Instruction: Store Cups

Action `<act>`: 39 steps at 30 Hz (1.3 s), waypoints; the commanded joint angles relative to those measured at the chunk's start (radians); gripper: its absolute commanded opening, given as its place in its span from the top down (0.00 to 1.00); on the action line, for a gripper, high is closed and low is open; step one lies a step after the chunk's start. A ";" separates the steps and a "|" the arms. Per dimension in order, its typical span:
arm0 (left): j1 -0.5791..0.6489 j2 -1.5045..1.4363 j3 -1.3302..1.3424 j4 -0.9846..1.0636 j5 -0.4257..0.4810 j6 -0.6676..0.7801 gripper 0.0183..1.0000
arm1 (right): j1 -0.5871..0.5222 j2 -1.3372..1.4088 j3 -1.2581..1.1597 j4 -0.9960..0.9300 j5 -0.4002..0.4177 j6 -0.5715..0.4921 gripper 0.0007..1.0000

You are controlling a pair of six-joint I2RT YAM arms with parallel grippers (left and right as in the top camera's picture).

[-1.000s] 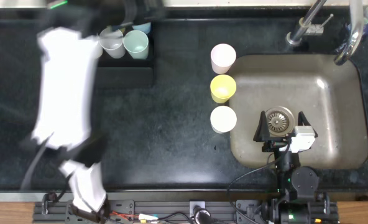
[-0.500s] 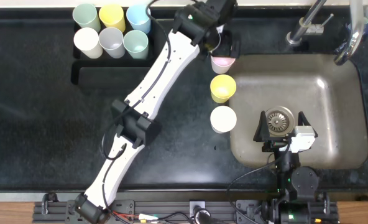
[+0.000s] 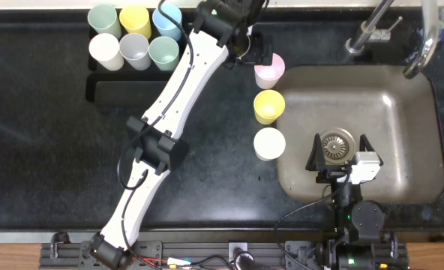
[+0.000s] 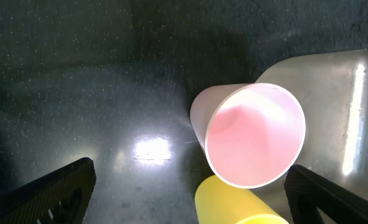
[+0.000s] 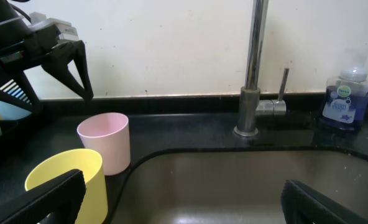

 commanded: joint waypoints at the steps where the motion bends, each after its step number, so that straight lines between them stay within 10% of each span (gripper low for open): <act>1: -0.002 0.012 0.021 -0.002 -0.012 -0.010 0.00 | 0.000 -0.007 -0.013 0.005 0.011 0.000 0.00; 32: 0.000 0.102 0.019 0.013 -0.012 -0.010 0.02 | 0.000 -0.007 -0.013 0.005 0.011 0.000 0.00; 36: -0.002 0.109 0.019 0.013 -0.012 -0.010 0.40 | 0.000 -0.007 -0.013 0.005 0.011 0.000 0.00; 39: -0.010 0.119 0.019 0.013 -0.012 -0.010 0.86 | 0.000 -0.007 -0.013 0.005 0.011 0.000 0.00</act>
